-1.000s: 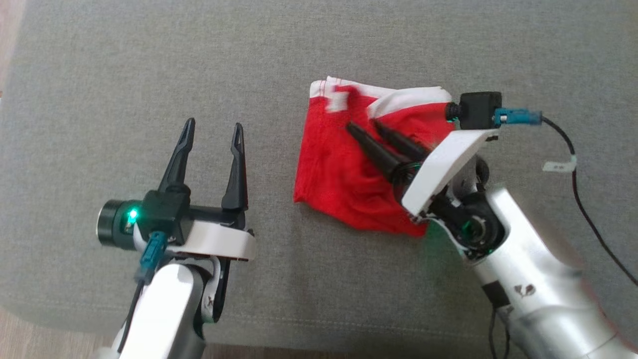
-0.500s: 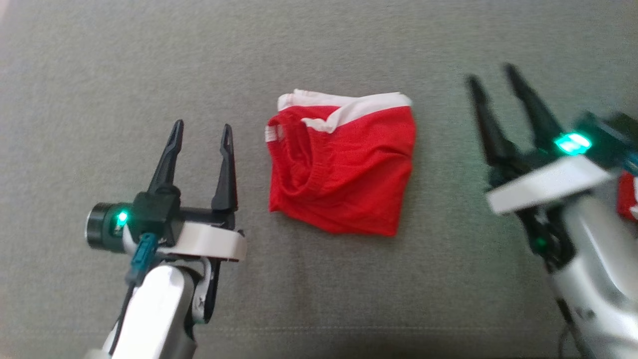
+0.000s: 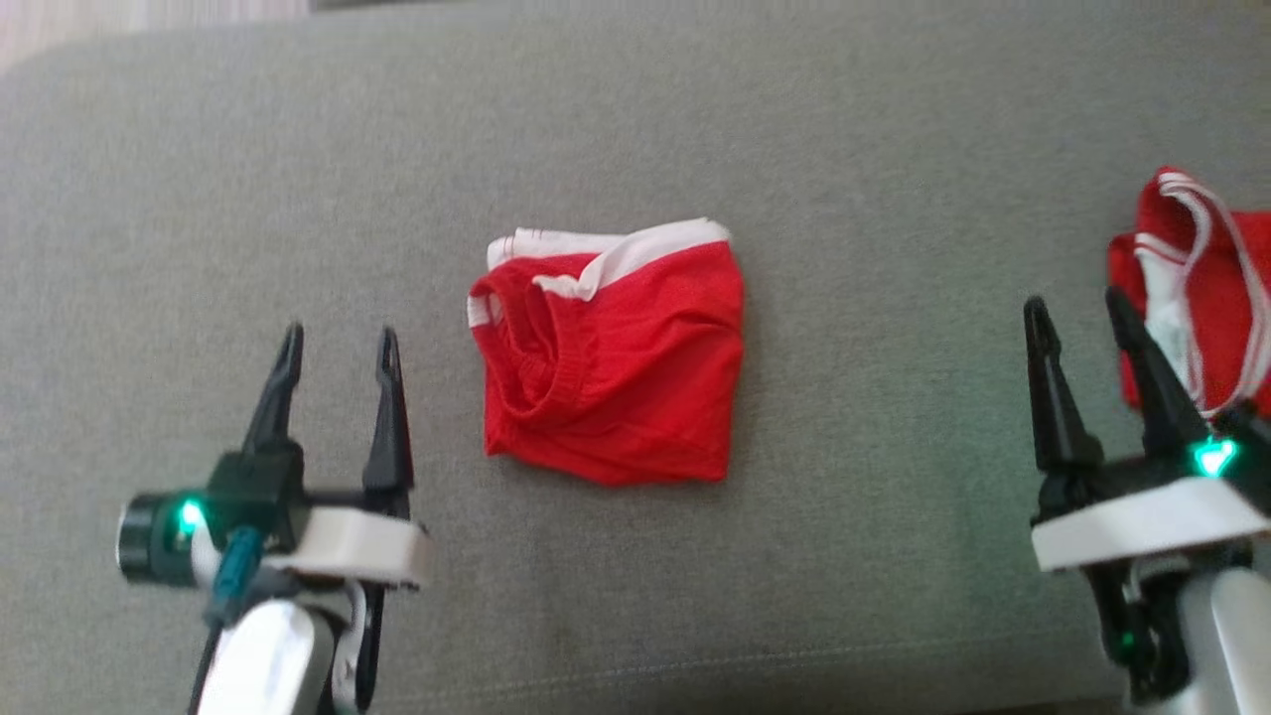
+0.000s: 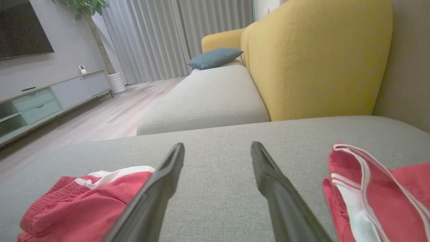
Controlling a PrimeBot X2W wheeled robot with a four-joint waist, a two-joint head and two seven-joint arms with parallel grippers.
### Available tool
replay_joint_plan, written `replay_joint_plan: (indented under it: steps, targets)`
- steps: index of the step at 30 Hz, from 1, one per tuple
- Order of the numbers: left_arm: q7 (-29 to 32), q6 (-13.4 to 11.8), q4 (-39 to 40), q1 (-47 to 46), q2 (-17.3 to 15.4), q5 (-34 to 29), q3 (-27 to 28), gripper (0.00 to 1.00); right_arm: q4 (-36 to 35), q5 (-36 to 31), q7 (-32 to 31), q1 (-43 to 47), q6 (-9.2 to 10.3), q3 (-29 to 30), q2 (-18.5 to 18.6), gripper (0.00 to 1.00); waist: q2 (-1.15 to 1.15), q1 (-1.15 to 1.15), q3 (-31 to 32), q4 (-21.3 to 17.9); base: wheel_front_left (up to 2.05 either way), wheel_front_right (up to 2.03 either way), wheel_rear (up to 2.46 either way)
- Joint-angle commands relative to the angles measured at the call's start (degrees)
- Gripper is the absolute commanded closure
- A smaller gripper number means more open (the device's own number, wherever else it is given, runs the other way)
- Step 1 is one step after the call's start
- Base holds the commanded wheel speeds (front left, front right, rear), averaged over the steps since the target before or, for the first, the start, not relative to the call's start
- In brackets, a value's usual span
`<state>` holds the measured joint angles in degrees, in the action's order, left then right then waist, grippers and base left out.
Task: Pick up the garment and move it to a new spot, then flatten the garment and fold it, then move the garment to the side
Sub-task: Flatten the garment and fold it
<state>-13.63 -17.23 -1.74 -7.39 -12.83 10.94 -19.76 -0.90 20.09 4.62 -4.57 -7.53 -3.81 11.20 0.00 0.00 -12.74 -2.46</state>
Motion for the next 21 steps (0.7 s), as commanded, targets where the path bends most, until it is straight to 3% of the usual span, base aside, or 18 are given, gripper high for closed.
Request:
replay_joint_plan:
  steps: [1, 7, 21]
  targets:
    - [0.3, -0.5, 2.2, 0.4, -1.5, 0.4, 2.0, 0.00, -3.2, -1.3, -0.9, 1.4, 0.04, 0.0, -0.4, 0.00, 0.00, 0.00, 2.2, -0.9, 0.00, 0.00, 0.00]
    - [1.8, -1.0, 2.9, 4.5, -2.7, 0.9, 1.8, 0.00, -7.3, -4.0, -4.6, 6.7, 0.04, 1.4, -2.7, 0.00, 0.00, 0.00, 6.9, -0.9, 0.00, 0.00, 0.00]
    - [4.2, -2.1, 4.6, 10.9, -3.9, 1.8, 1.2, 0.00, -10.6, -5.6, -8.7, 12.9, 0.04, 2.2, -4.1, 0.00, 0.00, 0.00, 13.2, 0.3, 0.00, 0.00, 0.00]
